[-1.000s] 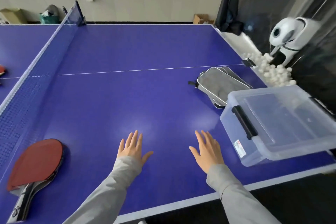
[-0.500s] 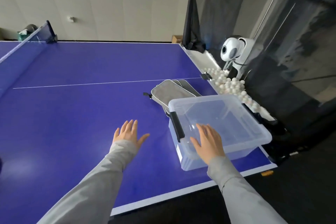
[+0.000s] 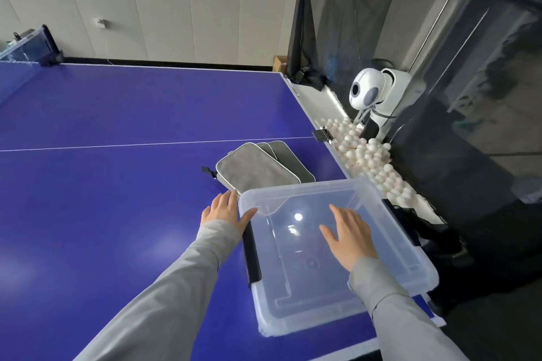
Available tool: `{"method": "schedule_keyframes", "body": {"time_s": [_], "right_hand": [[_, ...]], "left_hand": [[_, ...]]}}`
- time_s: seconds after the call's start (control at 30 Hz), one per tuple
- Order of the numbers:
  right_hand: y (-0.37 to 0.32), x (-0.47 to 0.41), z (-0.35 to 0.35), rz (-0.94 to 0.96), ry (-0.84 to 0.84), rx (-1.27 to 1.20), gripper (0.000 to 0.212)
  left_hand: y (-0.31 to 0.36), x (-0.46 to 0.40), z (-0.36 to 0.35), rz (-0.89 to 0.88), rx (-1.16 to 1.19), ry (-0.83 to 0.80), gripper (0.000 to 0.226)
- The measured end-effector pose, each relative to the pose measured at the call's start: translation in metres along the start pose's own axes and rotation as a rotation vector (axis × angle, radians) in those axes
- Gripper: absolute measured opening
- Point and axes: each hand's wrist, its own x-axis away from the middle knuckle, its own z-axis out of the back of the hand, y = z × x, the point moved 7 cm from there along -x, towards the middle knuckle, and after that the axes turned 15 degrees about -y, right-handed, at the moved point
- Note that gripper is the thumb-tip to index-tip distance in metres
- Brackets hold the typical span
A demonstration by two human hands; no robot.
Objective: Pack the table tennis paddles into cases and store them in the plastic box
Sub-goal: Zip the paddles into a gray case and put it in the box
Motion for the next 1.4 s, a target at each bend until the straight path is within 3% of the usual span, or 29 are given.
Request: {"method": "schedule_keyframes", "body": {"time_s": [0.3,0.5,0.8,1.0,1.27,1.4], "right_hand": [[0.011,-0.093,0.031,0.052,-0.02,0.002,0.055],[-0.006,-0.177,0.04,0.133,-0.072,0.031,0.055],[-0.023,-0.289,-0.025,0.044,-0.486,-0.086,0.072],[-0.026,-0.307,-0.065,0.002,-0.625,-0.174,0.075],[-0.037,-0.313,-0.041,0.162,-0.429,-0.436,0.073],[-0.035,-0.314,-0.021,0.207,-0.343,-0.672,0.061]], "left_hand": [[0.025,-0.065,-0.019,0.123,0.17,-0.074,0.069],[0.023,-0.069,-0.03,0.211,0.237,0.016,0.061],[0.016,-0.075,-0.033,0.295,0.265,0.069,0.06],[0.013,-0.075,-0.035,0.322,0.243,0.087,0.064],[0.014,-0.074,-0.033,0.334,0.228,0.085,0.061],[0.016,-0.074,-0.032,0.334,0.226,0.079,0.059]]}}
